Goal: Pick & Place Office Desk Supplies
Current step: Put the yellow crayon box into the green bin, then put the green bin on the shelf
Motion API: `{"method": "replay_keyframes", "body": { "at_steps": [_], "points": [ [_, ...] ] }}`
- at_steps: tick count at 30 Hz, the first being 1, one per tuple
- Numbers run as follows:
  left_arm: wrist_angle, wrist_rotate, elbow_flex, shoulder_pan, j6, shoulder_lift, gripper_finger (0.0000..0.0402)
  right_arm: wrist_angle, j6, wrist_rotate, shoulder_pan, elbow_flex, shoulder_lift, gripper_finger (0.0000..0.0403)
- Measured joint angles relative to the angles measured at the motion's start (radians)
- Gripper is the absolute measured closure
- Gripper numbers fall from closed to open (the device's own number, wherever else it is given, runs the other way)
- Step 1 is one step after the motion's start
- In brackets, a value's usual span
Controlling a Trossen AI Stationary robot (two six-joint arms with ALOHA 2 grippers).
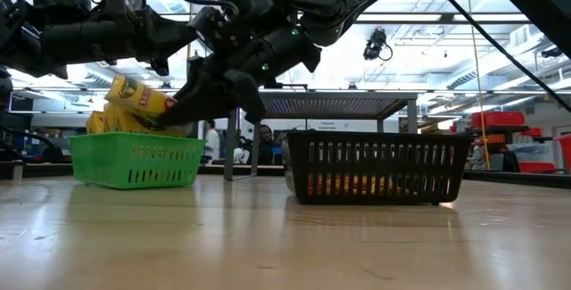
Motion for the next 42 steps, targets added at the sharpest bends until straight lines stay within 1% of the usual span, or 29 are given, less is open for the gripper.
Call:
{"method": "replay_keyframes", "body": {
  "at_steps": [5,6,7,12,14,16,18,24,32,38,42],
  "points": [
    [0.002,0.009,0.0,0.0,-0.004,0.0,0.04,-0.007,0.011,0.033,0.0,0.0,0.0,0.0335],
    [0.002,0.01,0.0,0.0,-0.007,0.0,0.04,-0.007,0.01,0.042,0.002,0.0,0.0,0.033],
    [0.001,0.009,0.0,0.0,-0.008,0.0,0.04,-0.007,0.009,0.049,0.004,0.0,0.0,0.0316],
    [-0.001,0.017,0.0,0.0,-0.012,0.0,0.04,-0.007,0.012,0.096,0.005,0.0,0.0,0.0208],
    [-0.002,0.018,0.0,0.0,-0.013,0.0,0.04,-0.007,0.016,0.11,0.006,0.0,0.0,0.0182],
    [-0.002,0.019,0.0,0.0,-0.013,0.0,0.04,-0.007,0.016,0.121,0.007,0.0,0.0,0.0169],
    [-0.002,0.022,0.0,0.0,-0.014,0.0,0.04,-0.006,0.017,0.125,0.008,0.0,0.0,0.0166],
    [-0.002,0.026,0.0,0.0,-0.014,0.0,0.04,0.0,0.002,0.214,0.026,0.0,0.0,0.0181],
    [-0.006,0.054,0.0,-0.001,-0.015,0.0,0.04,-0.057,-0.006,0.219,0.087,0.0,-0.031,0.0197],
    [-0.025,0.054,0.0,0.0,-0.012,0.0,0.04,-0.207,-0.02,0.32,0.171,0.0,-0.11,0.0197],
    [-0.026,0.054,0.0,0.0,-0.011,0.0,0.04,-0.337,0.0,0.331,0.21,0.001,-0.156,0.0197]
  ]
}}
